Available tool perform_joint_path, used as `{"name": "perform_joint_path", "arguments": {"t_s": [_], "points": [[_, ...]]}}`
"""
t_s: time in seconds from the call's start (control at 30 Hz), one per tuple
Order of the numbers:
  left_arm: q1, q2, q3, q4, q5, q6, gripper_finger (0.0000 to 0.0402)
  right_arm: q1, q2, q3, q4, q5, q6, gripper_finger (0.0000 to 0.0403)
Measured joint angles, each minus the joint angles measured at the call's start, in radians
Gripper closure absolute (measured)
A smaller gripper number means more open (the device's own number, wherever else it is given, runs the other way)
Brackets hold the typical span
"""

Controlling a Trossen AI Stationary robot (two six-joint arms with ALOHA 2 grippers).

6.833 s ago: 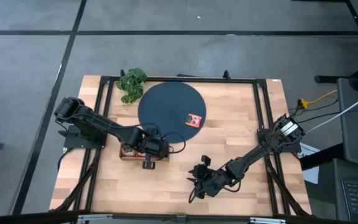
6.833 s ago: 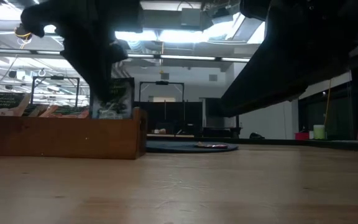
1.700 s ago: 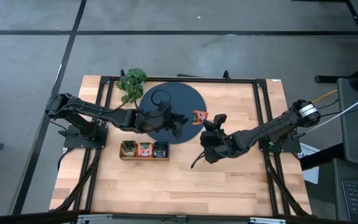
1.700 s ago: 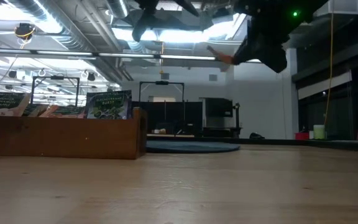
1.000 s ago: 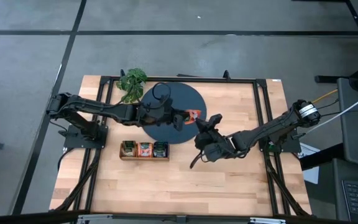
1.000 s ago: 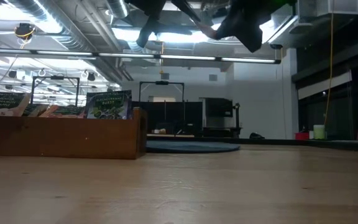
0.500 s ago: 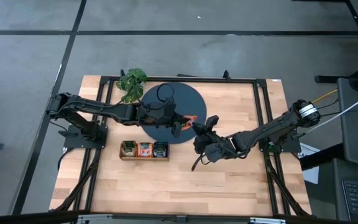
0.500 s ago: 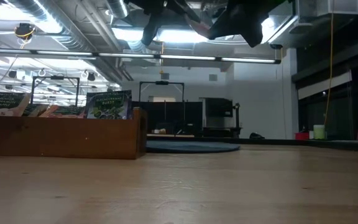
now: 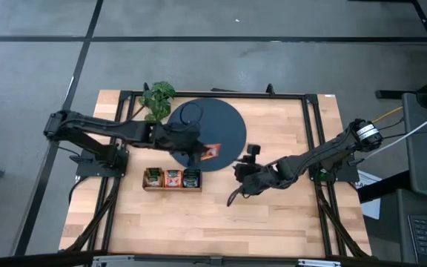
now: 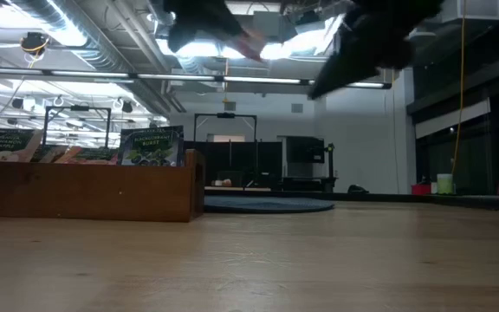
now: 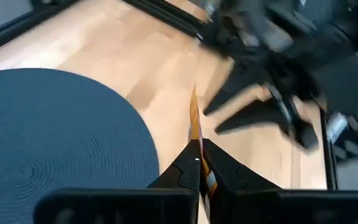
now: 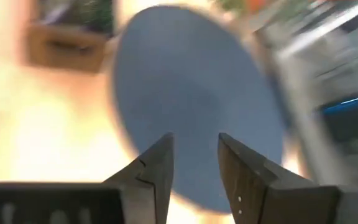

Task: Pick & Place Tea
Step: Put the orange tea bag into the middle section of the wooden organizer

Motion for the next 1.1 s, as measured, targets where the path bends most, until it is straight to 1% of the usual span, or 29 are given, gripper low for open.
{"name": "perform_joint_path", "arguments": {"t_s": [0.07, 0.13, 0.23, 0.33, 0.47, 0.63, 0.77, 0.93, 1.03, 1.1], "points": [[-0.02, -0.026, 0.0, -0.047, 0.028, 0.046, 0.0399, 0.001, 0.0, 0.0, -0.05, -0.106, 0.084, 0.0272], [-0.046, -0.046, 0.0, -0.082, 0.075, 0.077, 0.0399, 0.001, 0.0, -0.005, -0.092, -0.19, 0.157, 0.0268], [-0.088, -0.055, 0.0, -0.148, 0.149, 0.107, 0.0399, 0.01, 0.0, -0.043, -0.112, -0.255, 0.24, 0.0268], [-0.131, -0.054, 0.0, -0.228, 0.201, 0.137, 0.0399, 0.028, 0.0, -0.091, -0.113, -0.258, 0.324, 0.0267], [-0.173, -0.031, 0.0, -0.349, 0.195, 0.135, 0.0399, 0.051, 0.0, -0.161, -0.114, -0.259, 0.475, 0.0267], [-0.203, 0.0, 0.031, -0.491, 0.191, 0.128, 0.0399, 0.084, 0.0, -0.242, -0.111, -0.258, 0.682, 0.0267], [-0.214, 0.017, 0.053, -0.58, 0.223, 0.126, 0.0399, 0.109, 0.0, -0.29, -0.111, -0.258, 0.81, 0.0267], [-0.217, 0.05, 0.054, -0.68, 0.231, 0.135, 0.0399, 0.127, 0.0, -0.309, -0.111, -0.256, 0.875, 0.0267], [-0.213, 0.095, 0.054, -0.72, 0.231, 0.171, 0.0399, 0.127, 0.0, -0.311, -0.111, -0.25, 0.881, 0.0267], [-0.208, 0.132, 0.054, -0.719, 0.234, 0.213, 0.0399, 0.127, 0.0, -0.311, -0.111, -0.247, 0.88, 0.0267]]}}
